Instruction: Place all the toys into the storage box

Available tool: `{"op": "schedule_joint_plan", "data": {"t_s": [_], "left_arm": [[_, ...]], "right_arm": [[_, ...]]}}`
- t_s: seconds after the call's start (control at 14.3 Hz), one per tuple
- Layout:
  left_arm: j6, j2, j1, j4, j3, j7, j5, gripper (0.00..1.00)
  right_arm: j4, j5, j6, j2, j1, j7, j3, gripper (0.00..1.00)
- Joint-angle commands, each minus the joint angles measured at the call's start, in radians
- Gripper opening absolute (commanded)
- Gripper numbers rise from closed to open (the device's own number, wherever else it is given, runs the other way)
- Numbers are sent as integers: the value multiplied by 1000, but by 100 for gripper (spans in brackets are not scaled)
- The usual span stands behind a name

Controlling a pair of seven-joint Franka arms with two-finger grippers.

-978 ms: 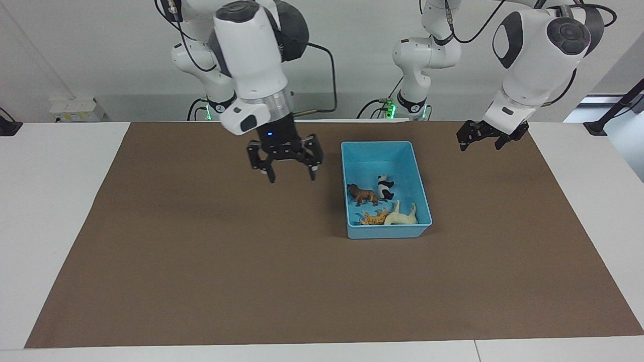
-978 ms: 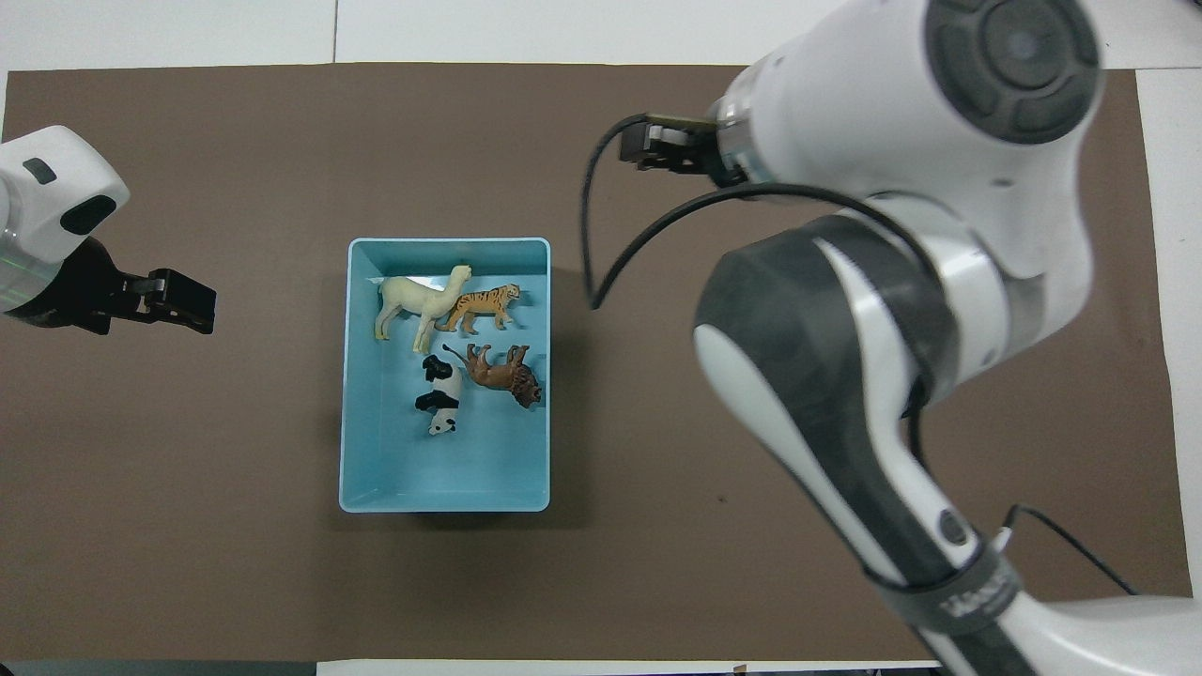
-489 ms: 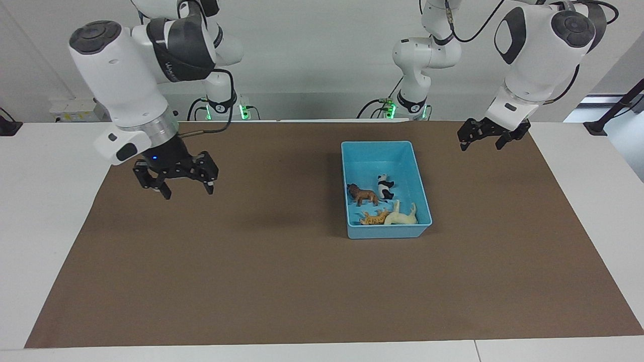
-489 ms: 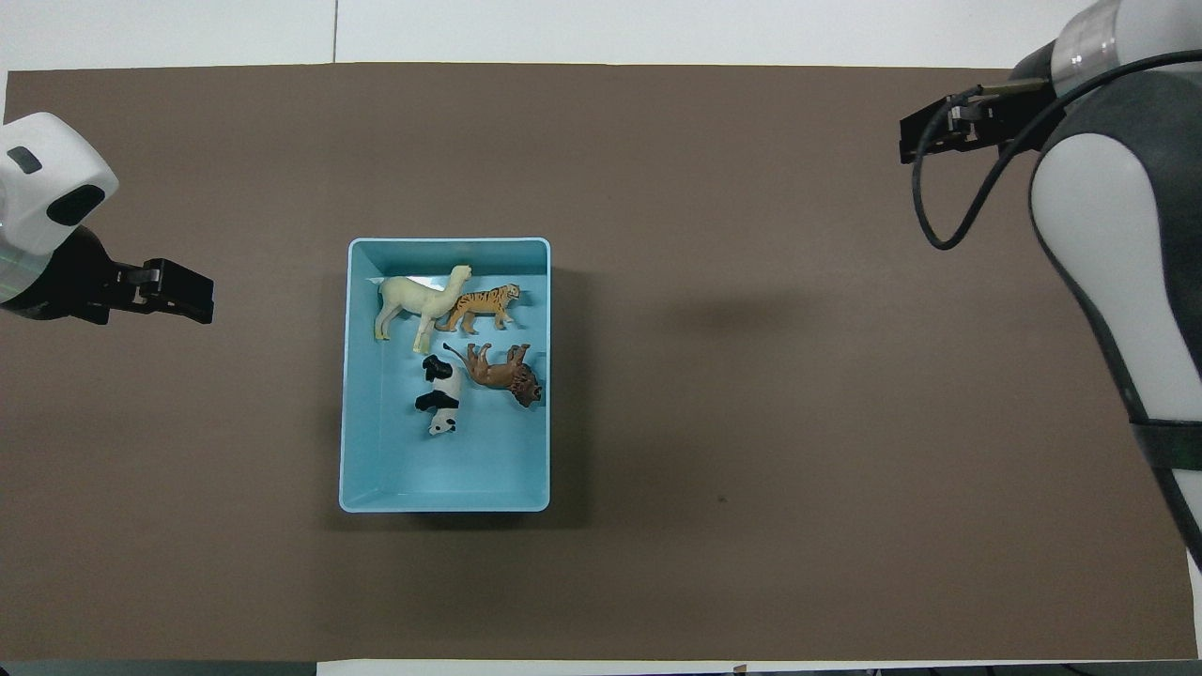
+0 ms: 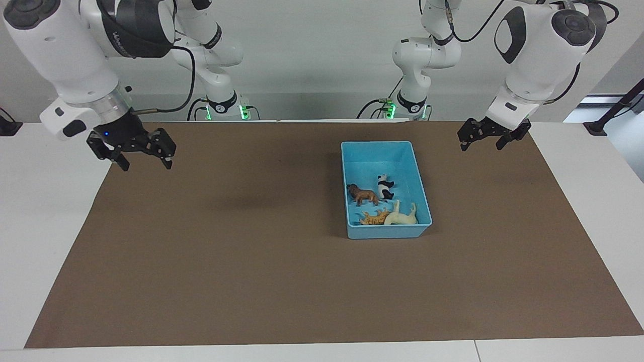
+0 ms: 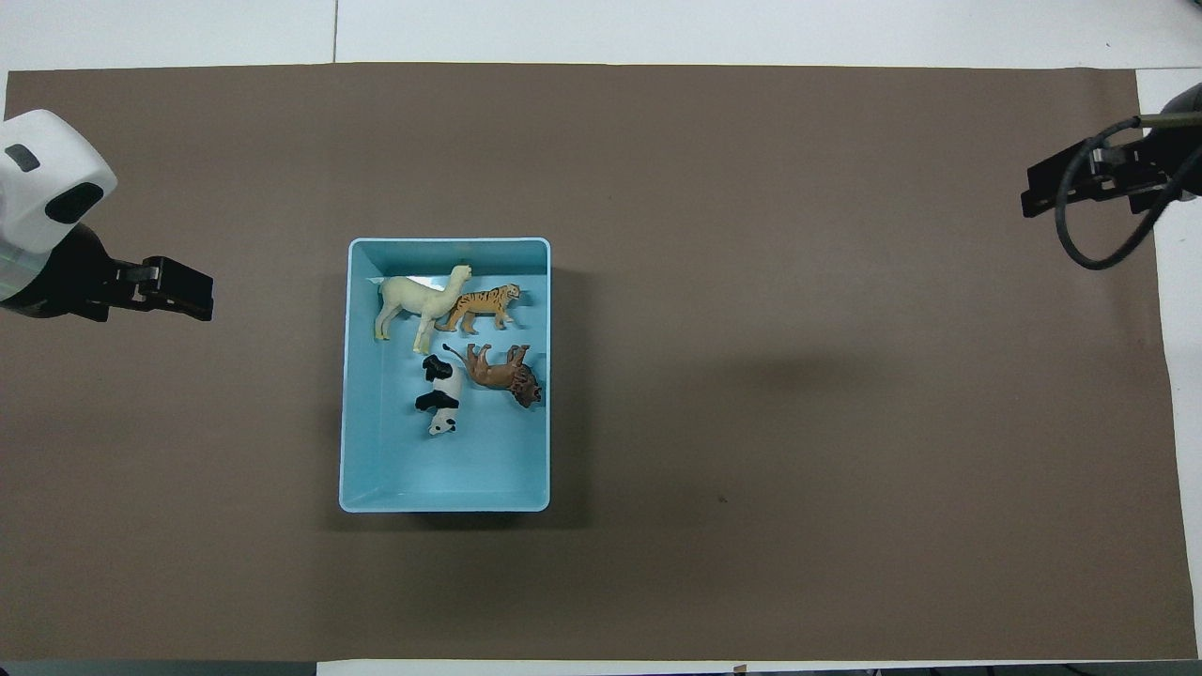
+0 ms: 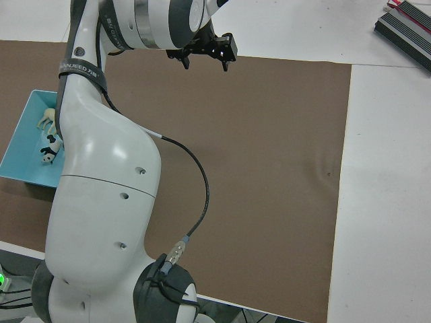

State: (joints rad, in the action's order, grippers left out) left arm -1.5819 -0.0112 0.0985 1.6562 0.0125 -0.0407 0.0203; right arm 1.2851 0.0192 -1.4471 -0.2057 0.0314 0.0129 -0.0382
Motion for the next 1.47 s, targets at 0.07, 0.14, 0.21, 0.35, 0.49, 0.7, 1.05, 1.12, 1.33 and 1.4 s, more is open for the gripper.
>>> {"op": "schedule_joint_plan", "data": {"t_s": [0.07, 0.14, 0.21, 0.35, 0.49, 0.7, 1.05, 1.12, 1.33, 1.4], "left_arm": [[-9, -4, -3, -10, -2, 16, -11, 100], [-9, -4, -3, -10, -3, 16, -11, 100], [-7, -4, -3, -10, -3, 16, -11, 100], [-7, -4, -3, -9, -3, 16, -11, 100], [-7, 0, -3, -4, -2, 15, -11, 100], [-4, 11, -3, 10, 0, 8, -11, 100], [-1, 17, -3, 13, -2, 5, -11, 100], [-1, 17, -3, 13, 0, 5, -11, 100], [-1, 17, -3, 13, -2, 5, -11, 100], [-1, 17, -3, 13, -2, 5, -11, 100]], "right_arm": [[97, -16, 91, 93, -19, 30, 14, 100], [159, -16, 79, 130, -37, 53, 14, 100], [216, -16, 53, 165, -57, 68, 14, 100], [317, -28, -7, 236, -64, 73, 14, 100], [374, -33, -32, 285, -64, 73, 14, 100], [341, -65, -33, 279, -64, 134, 6, 100], [255, -48, -73, 235, -65, 141, -25, 100], [260, -50, -75, 239, -65, 133, -26, 100], [261, -50, -64, 241, -70, 131, -26, 100], [263, -50, -62, 242, -70, 131, -26, 100]]}}
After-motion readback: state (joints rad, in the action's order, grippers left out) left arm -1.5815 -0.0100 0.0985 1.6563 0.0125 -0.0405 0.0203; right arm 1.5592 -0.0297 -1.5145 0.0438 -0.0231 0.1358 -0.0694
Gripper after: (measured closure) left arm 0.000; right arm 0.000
